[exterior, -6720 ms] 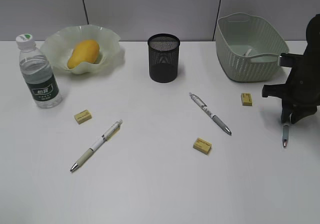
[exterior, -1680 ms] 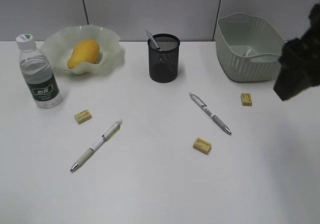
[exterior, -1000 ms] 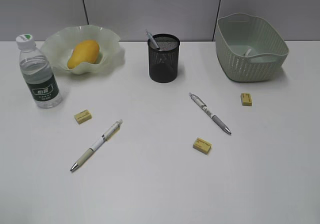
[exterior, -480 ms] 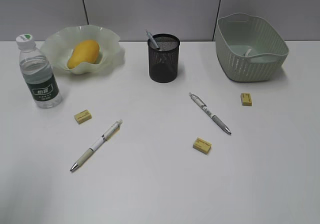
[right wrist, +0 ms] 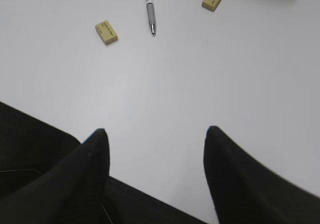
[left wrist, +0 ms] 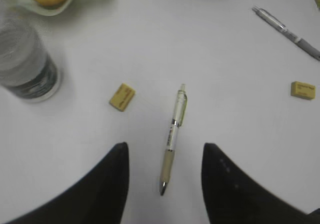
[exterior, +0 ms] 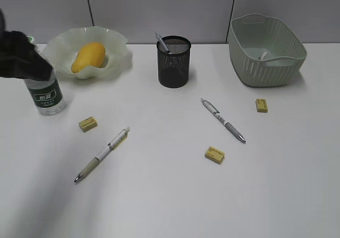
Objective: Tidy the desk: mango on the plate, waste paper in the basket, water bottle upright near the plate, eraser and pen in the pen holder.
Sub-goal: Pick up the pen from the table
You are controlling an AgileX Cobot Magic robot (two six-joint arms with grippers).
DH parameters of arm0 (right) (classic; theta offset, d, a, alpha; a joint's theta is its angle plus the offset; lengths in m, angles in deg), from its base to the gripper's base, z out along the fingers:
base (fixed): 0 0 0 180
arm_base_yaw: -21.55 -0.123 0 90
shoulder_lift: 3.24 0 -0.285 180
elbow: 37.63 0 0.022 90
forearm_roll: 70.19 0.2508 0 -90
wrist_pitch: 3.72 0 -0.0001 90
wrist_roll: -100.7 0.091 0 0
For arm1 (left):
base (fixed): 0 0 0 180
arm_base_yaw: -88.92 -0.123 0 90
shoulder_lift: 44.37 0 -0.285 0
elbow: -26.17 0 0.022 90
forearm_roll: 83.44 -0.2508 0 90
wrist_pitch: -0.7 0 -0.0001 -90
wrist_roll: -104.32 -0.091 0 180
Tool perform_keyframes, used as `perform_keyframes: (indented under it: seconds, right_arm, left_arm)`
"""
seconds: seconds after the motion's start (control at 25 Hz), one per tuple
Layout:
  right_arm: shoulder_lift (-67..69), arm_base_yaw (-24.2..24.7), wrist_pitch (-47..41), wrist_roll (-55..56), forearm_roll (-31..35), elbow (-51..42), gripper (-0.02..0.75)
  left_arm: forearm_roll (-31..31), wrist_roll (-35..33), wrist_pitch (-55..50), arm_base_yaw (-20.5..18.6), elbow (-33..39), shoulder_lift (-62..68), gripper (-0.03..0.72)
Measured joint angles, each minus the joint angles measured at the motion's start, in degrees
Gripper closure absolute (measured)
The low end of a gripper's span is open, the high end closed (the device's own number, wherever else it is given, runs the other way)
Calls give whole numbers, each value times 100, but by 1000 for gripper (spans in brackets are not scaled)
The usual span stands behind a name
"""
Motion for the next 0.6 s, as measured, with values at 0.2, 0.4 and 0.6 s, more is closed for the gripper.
perform_keyframes:
  seconds: [0.2, 0.4, 0.6]
  right_arm:
    - [0, 0, 4, 30, 0, 0, 260]
    - [0, 0, 4, 35, 0, 0, 260]
    - [0, 0, 4, 35, 0, 0, 260]
  left_arm:
    - [-161, -1, 25, 727, -501, 1054, 323]
    - [-245, -6, -163, 1156, -824, 2177, 323]
    - [-691, -17, -464, 1422, -1062, 3181, 323]
